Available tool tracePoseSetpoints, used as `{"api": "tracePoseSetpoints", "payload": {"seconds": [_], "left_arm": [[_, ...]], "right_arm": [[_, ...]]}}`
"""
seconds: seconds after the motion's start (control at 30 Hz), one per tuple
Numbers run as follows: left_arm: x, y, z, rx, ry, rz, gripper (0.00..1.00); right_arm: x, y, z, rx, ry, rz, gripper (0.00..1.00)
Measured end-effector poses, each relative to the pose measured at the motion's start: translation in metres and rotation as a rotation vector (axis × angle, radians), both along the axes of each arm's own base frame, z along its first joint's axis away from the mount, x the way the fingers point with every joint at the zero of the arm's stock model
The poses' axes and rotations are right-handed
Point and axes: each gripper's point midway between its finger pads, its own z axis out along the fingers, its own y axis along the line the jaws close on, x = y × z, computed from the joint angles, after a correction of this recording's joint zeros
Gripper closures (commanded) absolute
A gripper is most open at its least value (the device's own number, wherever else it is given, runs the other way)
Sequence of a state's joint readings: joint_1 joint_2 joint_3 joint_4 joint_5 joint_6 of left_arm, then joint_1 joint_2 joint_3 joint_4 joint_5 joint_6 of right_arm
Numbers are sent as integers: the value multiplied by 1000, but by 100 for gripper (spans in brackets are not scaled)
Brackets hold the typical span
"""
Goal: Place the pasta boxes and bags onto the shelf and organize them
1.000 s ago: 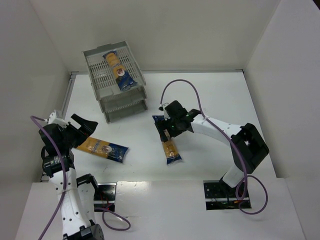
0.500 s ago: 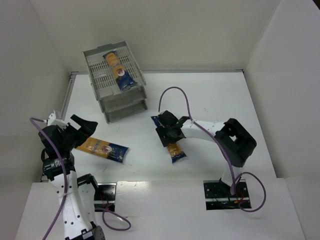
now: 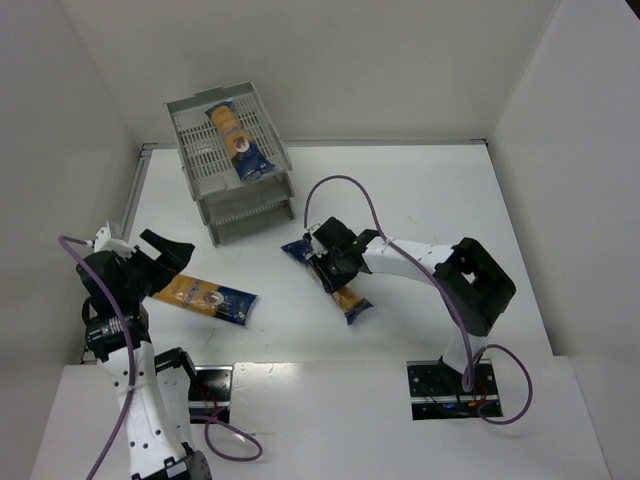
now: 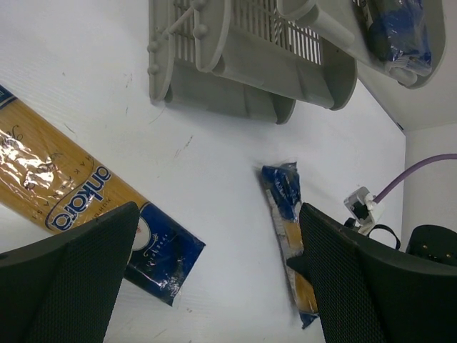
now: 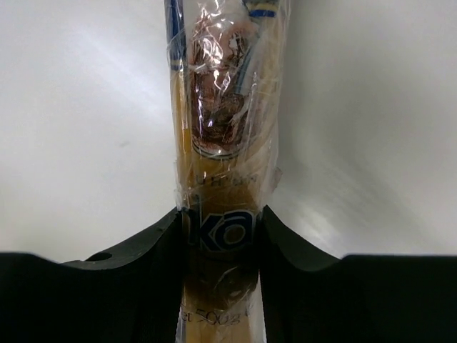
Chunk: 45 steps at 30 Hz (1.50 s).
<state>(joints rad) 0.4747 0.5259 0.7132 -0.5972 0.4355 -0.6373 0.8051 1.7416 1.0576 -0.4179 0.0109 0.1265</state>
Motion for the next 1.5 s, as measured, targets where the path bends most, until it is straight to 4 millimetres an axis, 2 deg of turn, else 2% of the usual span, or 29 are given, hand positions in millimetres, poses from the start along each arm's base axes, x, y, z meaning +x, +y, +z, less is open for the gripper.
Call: {"api": "tracePoseSetpoints", "payload": {"seconds": [0.07, 0.13, 0.3, 0.4, 0.67, 0.93, 1.1, 1.4, 1.5], "left_arm": [[0, 0, 0, -1, 2, 0, 0], [1, 0, -1, -3, 6, 0, 0], [3, 1, -6, -19, 30, 2, 0], [4, 2, -7, -26, 37, 3, 0], [5, 2, -7, -39, 40, 9, 0], [8, 3, 0, -32, 25, 9, 0], [10, 4, 5, -24, 9, 8, 0], [12, 2, 5, -27, 11, -7, 0], [15, 0, 5, -31, 10, -18, 0]], "right_arm": [[-13, 9, 8, 40, 61, 60, 100], [-22, 21, 26, 101, 100, 112, 100], [-28, 52, 91, 305, 74, 191, 100], [-31, 61, 120, 392, 52, 210, 100], [-27, 75, 151, 477, 55, 155, 100], [8, 94, 189, 561, -16, -22, 100], [42, 105, 194, 553, -93, -104, 100], [94, 132, 156, 479, -129, -193, 100], [110, 144, 154, 475, -152, -214, 100]]}}
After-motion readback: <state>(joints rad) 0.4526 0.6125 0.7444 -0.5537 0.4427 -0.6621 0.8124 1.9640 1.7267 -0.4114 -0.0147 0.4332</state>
